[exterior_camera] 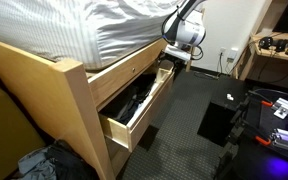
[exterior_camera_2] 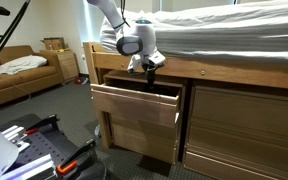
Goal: Open the top bedroom drawer fully
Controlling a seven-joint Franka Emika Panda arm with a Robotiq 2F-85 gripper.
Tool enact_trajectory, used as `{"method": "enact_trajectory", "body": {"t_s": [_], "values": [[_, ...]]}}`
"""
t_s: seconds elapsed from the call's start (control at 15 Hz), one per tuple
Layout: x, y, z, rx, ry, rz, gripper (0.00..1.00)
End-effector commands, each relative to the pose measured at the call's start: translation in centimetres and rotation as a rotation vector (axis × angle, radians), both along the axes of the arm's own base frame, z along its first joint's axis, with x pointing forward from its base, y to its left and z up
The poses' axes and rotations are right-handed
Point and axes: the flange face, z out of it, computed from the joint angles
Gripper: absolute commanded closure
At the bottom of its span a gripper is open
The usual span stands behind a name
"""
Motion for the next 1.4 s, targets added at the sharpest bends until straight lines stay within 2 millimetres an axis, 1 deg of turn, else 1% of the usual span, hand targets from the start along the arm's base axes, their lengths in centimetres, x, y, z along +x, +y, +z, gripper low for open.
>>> {"method": "enact_trajectory", "body": {"t_s": [0.0,0.2,0.27,0.33,0.4,0.47,0.6,0.67,0.73,0.8,0.93,1.07,1.13,1.33], "values": [[-0.3,0.3,-3.1,0.038,0.087,0.012,0.0],[-1.3,0.9,-7.1,0.061,0.145,-0.031,0.0],[-1.1,1.0,-4.9,0.045,0.119,-0.008,0.0],[-1.6,1.1,-6.2,0.049,0.14,-0.017,0.0],[-1.8,1.1,-7.1,0.05,0.152,-0.023,0.0],[-1.8,1.1,-7.6,0.05,0.157,-0.025,0.0],[-1.6,1.2,-7.4,0.051,0.152,-0.025,0.0],[-1.9,0.9,-7.4,0.035,0.181,-0.01,0.0],[-2.2,0.7,-7.0,0.014,0.19,-0.004,0.0],[-2.7,0.6,-6.5,-0.005,0.208,0.003,0.0],[-4.0,0.7,-6.4,-0.034,0.236,0.008,0.0],[-5.7,1.4,-6.1,-0.067,0.256,-0.009,0.0],[-6.9,1.5,-6.0,-0.076,0.276,-0.018,0.0],[-9.8,1.1,-5.7,-0.1,0.317,-0.083,0.0]]}}
